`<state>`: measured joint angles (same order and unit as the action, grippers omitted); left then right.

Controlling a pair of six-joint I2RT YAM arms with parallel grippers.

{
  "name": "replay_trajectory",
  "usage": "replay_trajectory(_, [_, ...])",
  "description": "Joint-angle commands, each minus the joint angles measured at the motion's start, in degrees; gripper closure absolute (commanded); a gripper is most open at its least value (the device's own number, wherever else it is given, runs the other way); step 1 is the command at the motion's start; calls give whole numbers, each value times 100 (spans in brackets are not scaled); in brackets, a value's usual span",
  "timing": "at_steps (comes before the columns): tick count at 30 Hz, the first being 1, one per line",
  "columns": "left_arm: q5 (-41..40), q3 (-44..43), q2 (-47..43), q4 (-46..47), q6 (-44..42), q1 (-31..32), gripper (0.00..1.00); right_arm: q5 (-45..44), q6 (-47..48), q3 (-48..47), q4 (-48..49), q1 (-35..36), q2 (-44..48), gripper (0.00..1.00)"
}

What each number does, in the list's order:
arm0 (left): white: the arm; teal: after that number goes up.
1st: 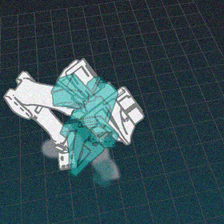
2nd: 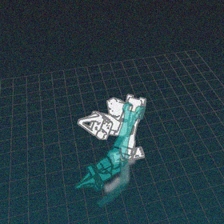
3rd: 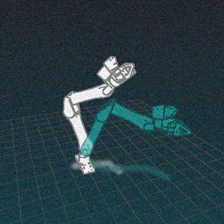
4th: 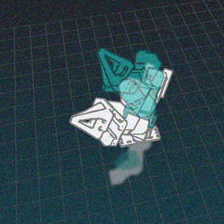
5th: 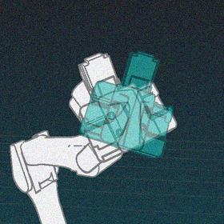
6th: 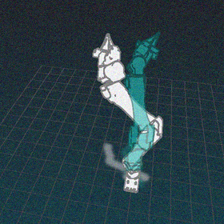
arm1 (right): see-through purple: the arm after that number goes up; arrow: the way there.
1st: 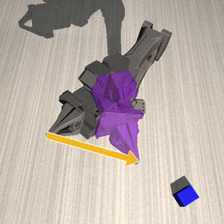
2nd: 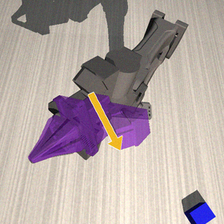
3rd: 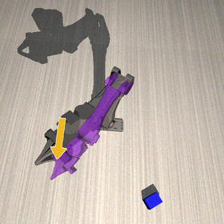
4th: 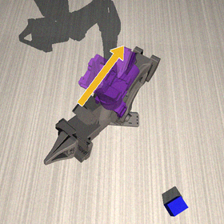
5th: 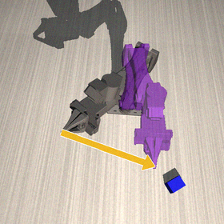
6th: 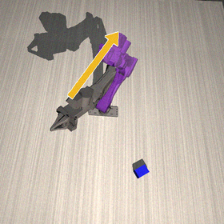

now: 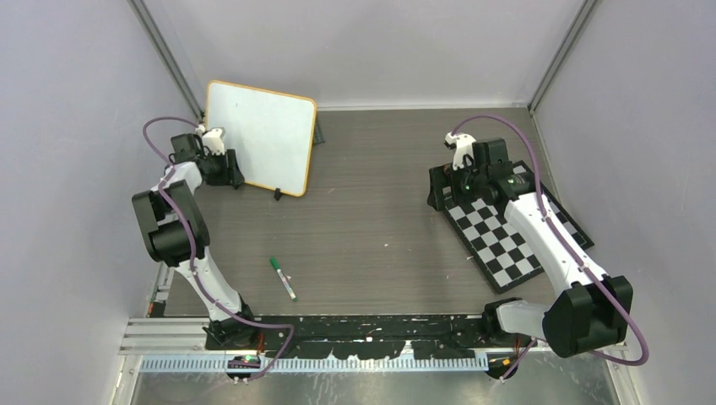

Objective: Write a sentence on the whiteboard
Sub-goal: Move the whiteboard to the center of the board.

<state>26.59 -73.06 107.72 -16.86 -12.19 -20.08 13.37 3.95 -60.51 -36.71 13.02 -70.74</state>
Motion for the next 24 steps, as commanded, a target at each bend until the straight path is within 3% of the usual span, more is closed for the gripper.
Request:
replay_trajectory(1, [165,-293,166,625,-22,-40,48,-70,27,-32,164,13,-40,1])
replay_trajectory(12, [104,-198,293,423,-420,5,75,-79,109,-23,184,8,-148,1])
replay_trajectory(17, [36,-70,239,384,-527,46,76,-115,138,-5,182,12,-141,1])
replay_trajectory(24, [-76,-125,357,280,-566,99,70,-179,163,42,181,9,-57,1])
